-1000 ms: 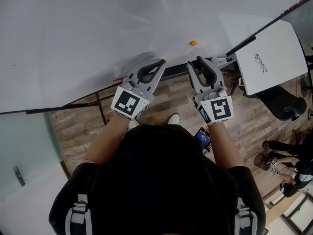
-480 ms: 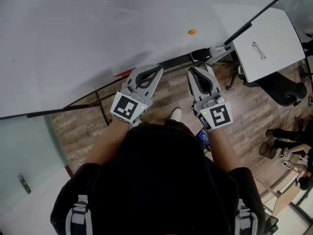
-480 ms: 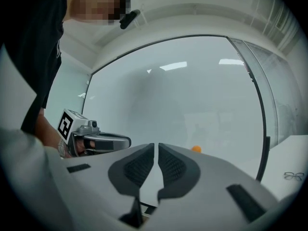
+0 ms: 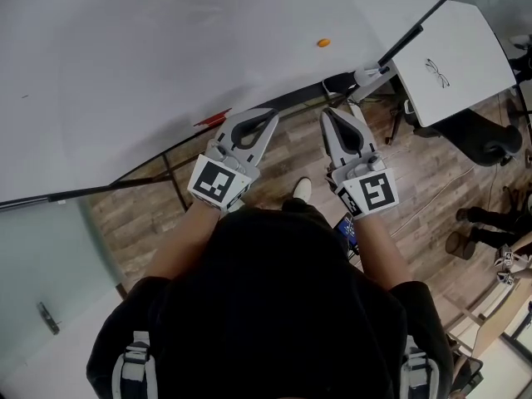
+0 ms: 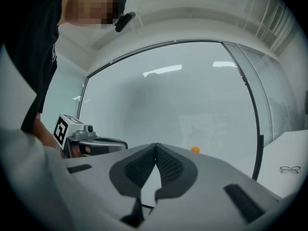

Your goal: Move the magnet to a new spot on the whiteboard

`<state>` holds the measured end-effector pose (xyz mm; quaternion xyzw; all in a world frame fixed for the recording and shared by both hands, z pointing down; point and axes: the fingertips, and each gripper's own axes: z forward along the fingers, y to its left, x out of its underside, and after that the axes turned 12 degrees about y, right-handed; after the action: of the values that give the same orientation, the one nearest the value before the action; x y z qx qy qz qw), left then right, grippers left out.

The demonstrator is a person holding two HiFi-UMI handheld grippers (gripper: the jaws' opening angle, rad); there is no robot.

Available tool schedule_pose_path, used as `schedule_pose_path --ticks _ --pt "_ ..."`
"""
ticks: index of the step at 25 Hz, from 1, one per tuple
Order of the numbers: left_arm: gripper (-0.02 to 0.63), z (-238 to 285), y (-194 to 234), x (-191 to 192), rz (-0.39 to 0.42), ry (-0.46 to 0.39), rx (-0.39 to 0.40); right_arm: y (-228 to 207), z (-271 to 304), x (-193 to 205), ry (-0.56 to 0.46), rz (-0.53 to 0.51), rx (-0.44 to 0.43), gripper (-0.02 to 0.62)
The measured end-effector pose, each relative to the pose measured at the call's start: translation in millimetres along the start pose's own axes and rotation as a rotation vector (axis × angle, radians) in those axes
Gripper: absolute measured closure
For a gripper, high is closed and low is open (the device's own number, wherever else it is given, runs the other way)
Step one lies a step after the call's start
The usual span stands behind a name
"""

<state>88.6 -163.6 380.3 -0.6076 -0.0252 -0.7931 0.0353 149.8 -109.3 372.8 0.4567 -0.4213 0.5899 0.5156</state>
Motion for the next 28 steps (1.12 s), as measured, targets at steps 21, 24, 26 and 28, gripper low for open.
schedule_pose_path --ticks 21,24,26,28 --pt "0.604 -11.2 -0.1 -5.4 0.012 -0.004 0.011 8.5 -5.1 -6.4 -0.006 -0.014 0.009 0.600" --pt "0.604 -12.2 -0.2 -4.9 0.009 -0.003 0.012 10.7 -4.8 -6.1 -0.005 -0.019 0.006 0.601" --pt "0.604 -11.7 0.2 -4.1 0.007 -0.002 0.014 9.9 -4.1 -5.6 -0.006 -0.016 0.007 0.600" --pt "0.604 -11.2 0.9 -3.6 0.004 -0.001 0.017 8.9 -3.4 -5.4 -0.008 -0.011 0.008 0.600"
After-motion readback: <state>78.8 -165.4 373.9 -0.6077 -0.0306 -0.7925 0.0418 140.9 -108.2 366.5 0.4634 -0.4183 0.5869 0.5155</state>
